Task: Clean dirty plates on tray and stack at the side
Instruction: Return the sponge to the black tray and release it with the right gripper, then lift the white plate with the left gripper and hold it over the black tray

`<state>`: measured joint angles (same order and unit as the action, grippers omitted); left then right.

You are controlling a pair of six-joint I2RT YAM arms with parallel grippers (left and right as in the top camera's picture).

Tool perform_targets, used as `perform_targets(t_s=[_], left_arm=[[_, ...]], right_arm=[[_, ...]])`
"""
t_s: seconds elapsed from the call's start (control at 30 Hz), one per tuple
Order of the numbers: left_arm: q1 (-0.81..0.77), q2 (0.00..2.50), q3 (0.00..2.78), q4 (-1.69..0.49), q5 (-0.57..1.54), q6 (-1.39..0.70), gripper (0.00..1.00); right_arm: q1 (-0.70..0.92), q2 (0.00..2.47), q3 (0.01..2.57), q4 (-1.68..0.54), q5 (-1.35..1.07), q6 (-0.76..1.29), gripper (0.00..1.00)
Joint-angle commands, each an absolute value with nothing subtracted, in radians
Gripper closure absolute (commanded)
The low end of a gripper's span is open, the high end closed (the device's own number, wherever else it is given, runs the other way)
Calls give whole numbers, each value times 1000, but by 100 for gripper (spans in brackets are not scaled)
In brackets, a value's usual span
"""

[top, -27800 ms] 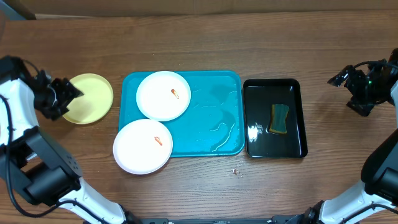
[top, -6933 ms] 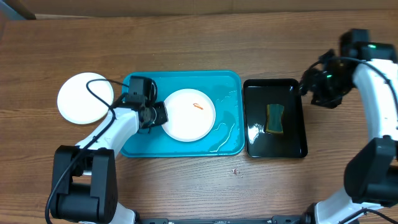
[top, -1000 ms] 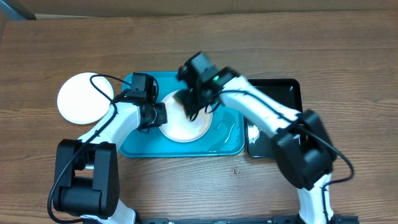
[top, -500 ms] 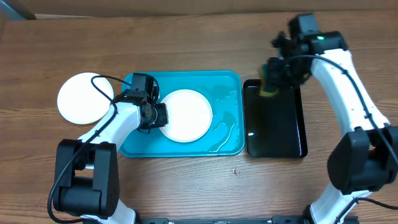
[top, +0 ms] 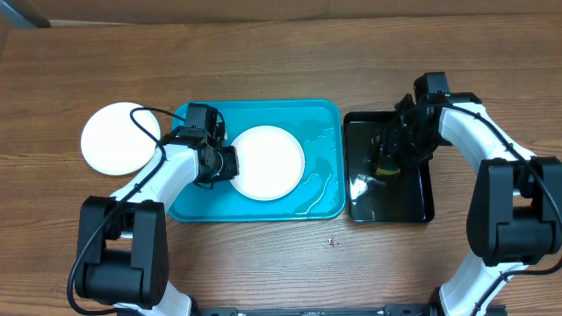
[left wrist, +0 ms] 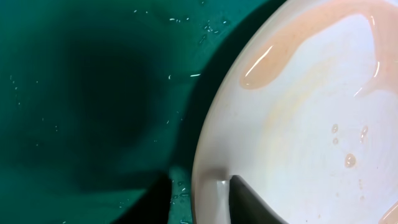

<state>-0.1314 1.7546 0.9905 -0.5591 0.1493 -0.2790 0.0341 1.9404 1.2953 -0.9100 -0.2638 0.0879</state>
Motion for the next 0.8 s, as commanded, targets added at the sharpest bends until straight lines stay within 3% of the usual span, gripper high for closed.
perform_targets(t_s=[0.0,0.1,0.23,0.27,0.4,0.77], left_arm=[[-141,1762,984,-561,166,-286,57],[-141,1762,983,-580,170,-304,63],[-145,1762,983,-593,170,-303,79],[-147,1762,983,-590,170,-303,86],[-145,1760,1000,-574,169,-302,96],[-156,1745,1555,-984,81,-303,96]], right_arm=[[15,1922,1393,-977,-270,170,16],[-43,1921,1571,-1104,-270,180,13],[-125,1921,1684,-1190,-271,180,0],[-142,1921,1686,-1194,-271,180,0],[-192,1923,1682,-1191,-270,179,0],[-218,1923,1682,-1182,-271,180,0]])
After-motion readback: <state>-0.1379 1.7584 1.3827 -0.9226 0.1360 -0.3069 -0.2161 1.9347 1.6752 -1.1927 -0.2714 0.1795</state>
